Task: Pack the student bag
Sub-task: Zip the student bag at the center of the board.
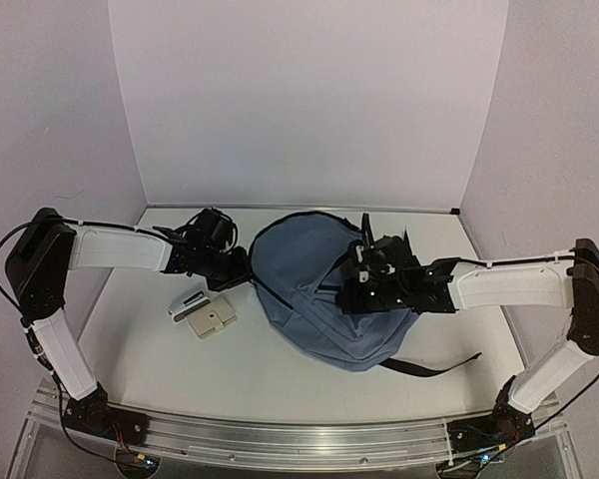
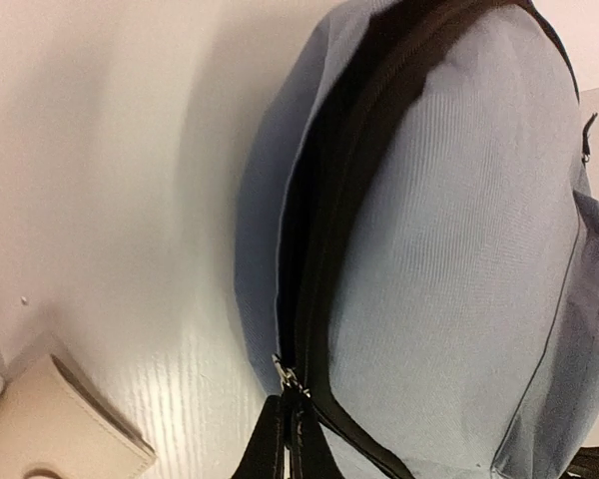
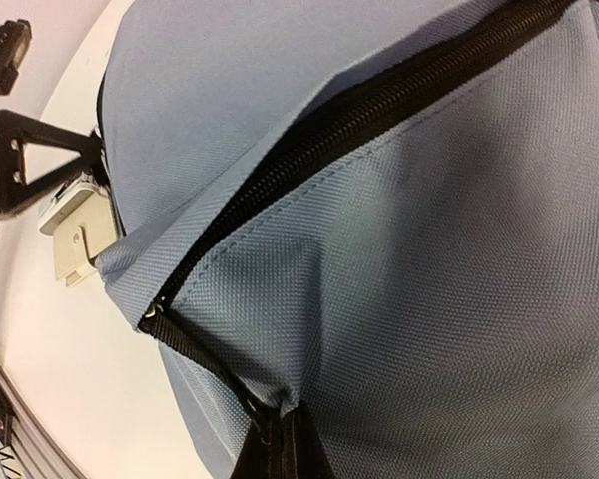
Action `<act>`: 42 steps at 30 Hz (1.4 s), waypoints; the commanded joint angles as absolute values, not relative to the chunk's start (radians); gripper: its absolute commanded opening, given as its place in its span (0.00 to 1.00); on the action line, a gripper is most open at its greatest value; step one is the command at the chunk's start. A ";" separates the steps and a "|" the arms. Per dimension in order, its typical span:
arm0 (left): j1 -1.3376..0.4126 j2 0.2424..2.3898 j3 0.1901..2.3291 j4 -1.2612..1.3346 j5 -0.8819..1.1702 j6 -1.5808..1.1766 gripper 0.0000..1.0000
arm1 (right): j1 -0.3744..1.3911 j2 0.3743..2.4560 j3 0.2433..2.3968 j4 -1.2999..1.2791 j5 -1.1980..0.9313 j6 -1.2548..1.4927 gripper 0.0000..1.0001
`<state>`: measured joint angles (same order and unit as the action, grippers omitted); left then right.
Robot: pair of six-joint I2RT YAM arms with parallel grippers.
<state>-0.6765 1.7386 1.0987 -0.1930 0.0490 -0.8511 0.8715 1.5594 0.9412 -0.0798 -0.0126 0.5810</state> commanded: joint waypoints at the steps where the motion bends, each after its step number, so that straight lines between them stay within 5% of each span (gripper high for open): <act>1: -0.600 1.716 1.154 -0.227 -0.012 -0.725 0.00 | 0.873 1.495 0.907 -0.203 0.037 0.594 0.00; 9: -0.571 1.719 1.150 -0.102 0.247 -0.555 0.00 | 0.894 1.429 0.971 -0.274 0.020 0.524 0.03; 17: -0.633 1.658 1.048 -0.016 0.463 -0.512 0.00 | 0.993 1.434 1.165 -0.352 0.073 0.421 0.52; 20: -0.669 1.632 1.034 -0.020 0.450 -0.516 0.00 | 1.025 1.494 1.219 -0.352 0.081 0.378 0.60; 29: -0.712 1.538 0.977 -0.070 0.332 -0.571 0.00 | 1.093 1.776 1.396 -0.306 0.110 0.283 0.67; 38: -0.712 1.445 0.938 -0.161 0.212 -0.579 0.00 | 1.152 1.935 1.486 -0.297 0.356 0.250 0.73; 42: -0.710 1.446 0.942 -0.171 0.200 -0.569 0.00 | 1.164 1.986 1.506 -0.280 0.455 0.245 0.56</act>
